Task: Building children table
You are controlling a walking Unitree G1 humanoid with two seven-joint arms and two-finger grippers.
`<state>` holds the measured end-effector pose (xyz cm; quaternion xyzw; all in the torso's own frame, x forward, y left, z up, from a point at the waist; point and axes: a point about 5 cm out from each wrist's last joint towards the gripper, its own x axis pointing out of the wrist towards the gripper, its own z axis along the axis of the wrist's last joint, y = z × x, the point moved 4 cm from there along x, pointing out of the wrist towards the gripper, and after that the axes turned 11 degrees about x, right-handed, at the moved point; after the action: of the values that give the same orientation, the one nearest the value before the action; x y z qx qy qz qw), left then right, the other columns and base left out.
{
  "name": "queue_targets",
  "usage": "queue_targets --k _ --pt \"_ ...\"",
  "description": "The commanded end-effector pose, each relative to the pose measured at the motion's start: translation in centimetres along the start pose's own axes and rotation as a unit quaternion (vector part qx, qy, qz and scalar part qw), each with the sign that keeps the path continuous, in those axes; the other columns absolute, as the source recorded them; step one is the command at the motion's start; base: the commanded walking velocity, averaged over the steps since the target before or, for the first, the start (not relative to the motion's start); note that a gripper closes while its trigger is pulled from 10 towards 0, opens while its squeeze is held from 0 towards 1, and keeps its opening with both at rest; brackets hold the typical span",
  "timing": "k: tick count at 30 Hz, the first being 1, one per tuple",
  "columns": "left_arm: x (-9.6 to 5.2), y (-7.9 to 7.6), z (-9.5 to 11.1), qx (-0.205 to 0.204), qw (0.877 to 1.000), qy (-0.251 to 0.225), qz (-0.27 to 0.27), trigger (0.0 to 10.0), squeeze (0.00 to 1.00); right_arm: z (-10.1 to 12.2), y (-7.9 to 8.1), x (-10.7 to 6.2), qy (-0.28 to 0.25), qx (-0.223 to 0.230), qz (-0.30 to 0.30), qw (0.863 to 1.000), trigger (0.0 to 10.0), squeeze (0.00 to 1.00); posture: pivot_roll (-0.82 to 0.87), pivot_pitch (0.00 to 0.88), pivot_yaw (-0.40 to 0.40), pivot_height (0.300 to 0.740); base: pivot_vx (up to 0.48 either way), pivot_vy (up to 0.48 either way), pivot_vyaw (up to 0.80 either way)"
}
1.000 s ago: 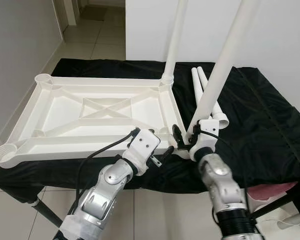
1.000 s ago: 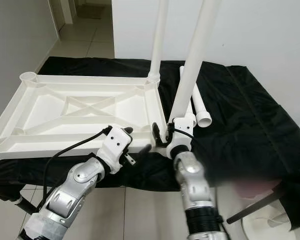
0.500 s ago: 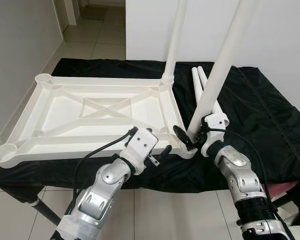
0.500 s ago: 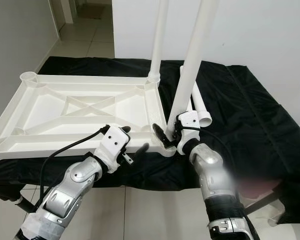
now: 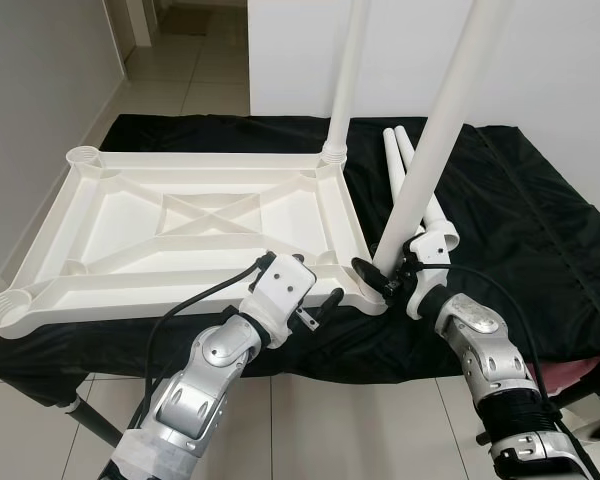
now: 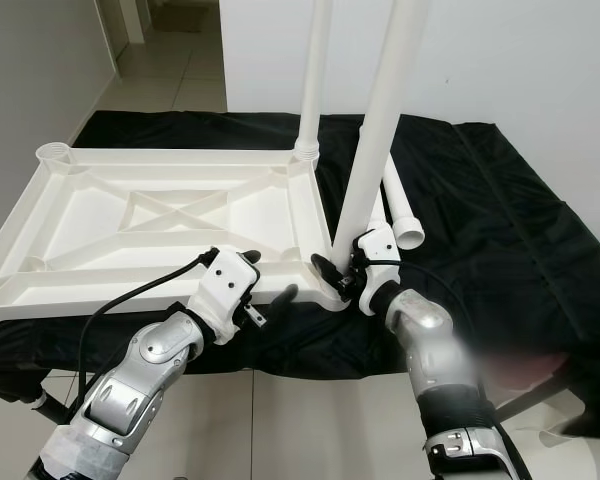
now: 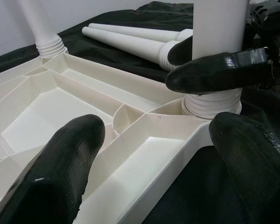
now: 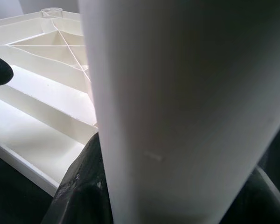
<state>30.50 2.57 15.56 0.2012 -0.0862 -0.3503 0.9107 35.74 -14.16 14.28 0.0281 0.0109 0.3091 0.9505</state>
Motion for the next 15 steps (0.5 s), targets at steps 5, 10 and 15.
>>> queue_targets --k 5,10,15 --pt "-0.17 -0.43 -0.22 0.002 1.000 0.004 -0.018 10.0 0.00 -0.49 0.00 -0.09 0.006 0.001 0.000 1.000 10.0 0.00 0.00 0.068 -0.021 0.740 0.000 0.000 0.00" --pt "-0.21 -0.46 -0.23 0.001 1.000 0.005 -0.018 10.0 0.00 -0.42 0.00 0.09 0.000 0.009 -0.016 1.000 10.0 0.00 0.00 0.070 -0.021 0.740 0.000 0.000 0.00" --pt "-0.30 -0.50 -0.26 0.002 1.000 0.007 -0.019 10.0 0.00 -0.49 0.18 0.22 -0.001 0.014 -0.047 0.999 10.0 0.00 0.00 0.071 -0.018 0.740 0.000 0.000 0.00"
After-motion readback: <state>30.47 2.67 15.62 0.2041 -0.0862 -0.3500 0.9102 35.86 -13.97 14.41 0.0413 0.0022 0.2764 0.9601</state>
